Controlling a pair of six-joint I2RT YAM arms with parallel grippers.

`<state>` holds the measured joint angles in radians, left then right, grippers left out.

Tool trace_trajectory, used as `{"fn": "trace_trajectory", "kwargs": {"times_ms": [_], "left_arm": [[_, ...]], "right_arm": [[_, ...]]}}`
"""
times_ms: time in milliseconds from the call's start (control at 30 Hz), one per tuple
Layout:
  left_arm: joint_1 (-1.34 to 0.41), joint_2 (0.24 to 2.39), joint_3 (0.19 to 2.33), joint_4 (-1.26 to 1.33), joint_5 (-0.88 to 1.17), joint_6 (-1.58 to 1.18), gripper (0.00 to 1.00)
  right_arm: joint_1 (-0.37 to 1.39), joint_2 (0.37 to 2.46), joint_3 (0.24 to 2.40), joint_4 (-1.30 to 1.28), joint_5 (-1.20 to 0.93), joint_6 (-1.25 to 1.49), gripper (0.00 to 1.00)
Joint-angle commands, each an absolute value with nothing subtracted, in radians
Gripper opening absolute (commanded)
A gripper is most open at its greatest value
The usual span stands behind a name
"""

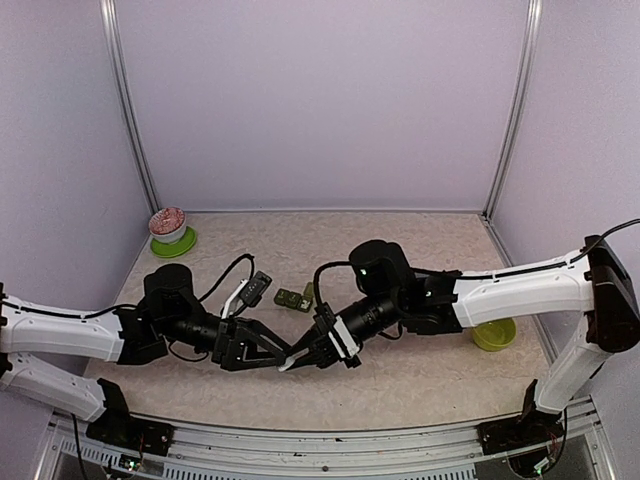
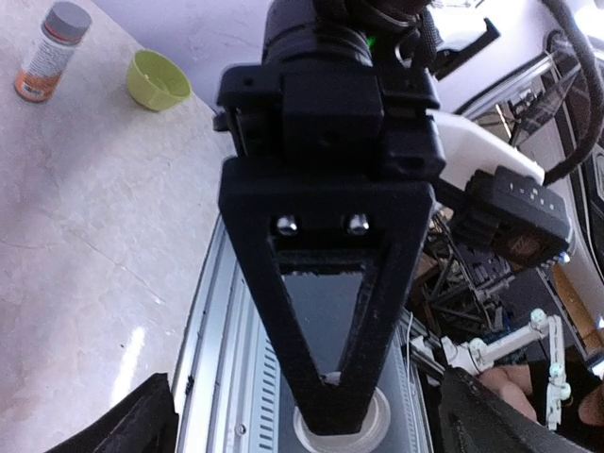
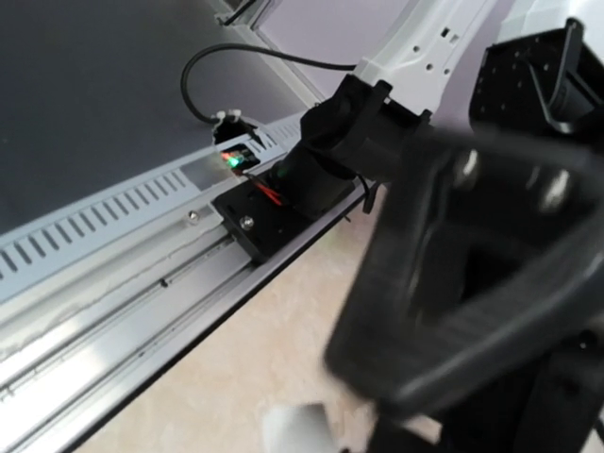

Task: Sort the pills into containers
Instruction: Pass from the left arm to the right, then pass from the right arm to the left

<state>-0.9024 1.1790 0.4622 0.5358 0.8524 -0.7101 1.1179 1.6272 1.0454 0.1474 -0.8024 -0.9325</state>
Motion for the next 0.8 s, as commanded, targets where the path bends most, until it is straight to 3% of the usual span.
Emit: {"fn": "trace_trajectory", "kwargs": {"times_ms": [0,300,600,767], "left_arm": [[-0.866,1.098,0.460,0.480,0.758,-0.658,0.99],[-0.842,0.877,0.428,0.284,0.468,-0.489,0.99],[-0.844,0.728,0.383,0.267,0.410,-0.316,0.99],[-0.857,0.777,0.394,0.251,0.408,-0.298,0.90]], "right_arm": [[1.129,1.653,1.110,0.093,-0.825,-0.862,0.10],[1.124,1.745,1.226,-0.047,-0.834,-0.593,0.13],[1.061,1.770,1.277,-0.086,-0.905,-0.312,0.11],[1.001,1.723,1.268,-0.066,-0.934,-0.174,0.12]]}}
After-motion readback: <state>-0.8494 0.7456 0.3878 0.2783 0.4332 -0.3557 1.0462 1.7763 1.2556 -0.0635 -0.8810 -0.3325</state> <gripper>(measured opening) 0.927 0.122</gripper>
